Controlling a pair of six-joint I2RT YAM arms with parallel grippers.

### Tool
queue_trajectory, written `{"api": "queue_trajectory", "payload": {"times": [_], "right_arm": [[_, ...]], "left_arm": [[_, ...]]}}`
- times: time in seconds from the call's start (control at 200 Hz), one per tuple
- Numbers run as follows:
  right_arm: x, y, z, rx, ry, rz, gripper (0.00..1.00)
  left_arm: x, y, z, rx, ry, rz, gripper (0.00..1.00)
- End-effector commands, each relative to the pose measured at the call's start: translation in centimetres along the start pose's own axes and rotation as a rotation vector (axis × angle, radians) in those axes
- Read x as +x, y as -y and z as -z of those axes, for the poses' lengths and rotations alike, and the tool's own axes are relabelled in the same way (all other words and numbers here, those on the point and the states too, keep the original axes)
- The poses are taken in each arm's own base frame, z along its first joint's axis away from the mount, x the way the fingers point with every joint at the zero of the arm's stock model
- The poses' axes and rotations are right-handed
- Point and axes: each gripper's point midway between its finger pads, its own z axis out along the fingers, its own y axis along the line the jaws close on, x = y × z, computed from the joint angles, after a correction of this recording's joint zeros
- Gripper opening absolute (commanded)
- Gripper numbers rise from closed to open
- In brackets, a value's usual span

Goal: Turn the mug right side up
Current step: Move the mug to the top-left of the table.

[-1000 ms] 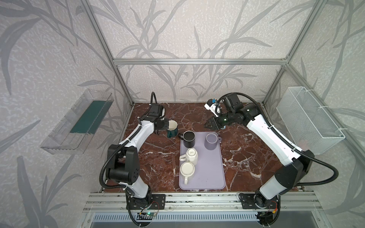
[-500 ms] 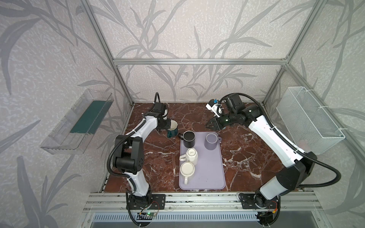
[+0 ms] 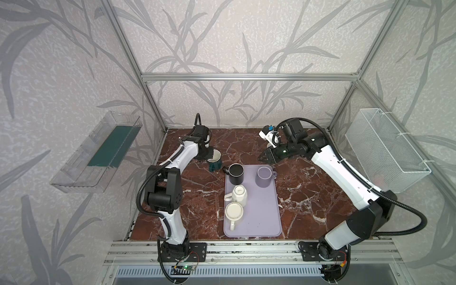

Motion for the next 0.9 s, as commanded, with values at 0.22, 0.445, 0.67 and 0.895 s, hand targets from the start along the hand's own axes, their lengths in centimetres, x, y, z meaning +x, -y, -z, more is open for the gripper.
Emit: {"api": "queue_trajectory", "payload": {"times": [0.22,0.445,0.67,0.895], "right_arm": [[0.0,0.3,1.2,0.004,0.028,0.006,0.36],[0.3,1.0,1.3,0.013,0.034,-0.013,0.36],[0.7,1.4,1.2,0.037,0.021,-0.017,0.36],[0.8,1.7,1.4,0.048,0.020,-0.018,0.36]], "left_arm": [[-3.0,-2.4,-0.6,-0.146,-0.003,0.001,0.00],[-4.9,-3.3,-1.9,-0.157,-0.021,0.040,0.00],[-6.2,-3.4,-2.9,-0.134,-0.020,0.063,0.05],[-6.3,-3.3,-3.2,-0.113,-0.022,0.062,0.14]]}}
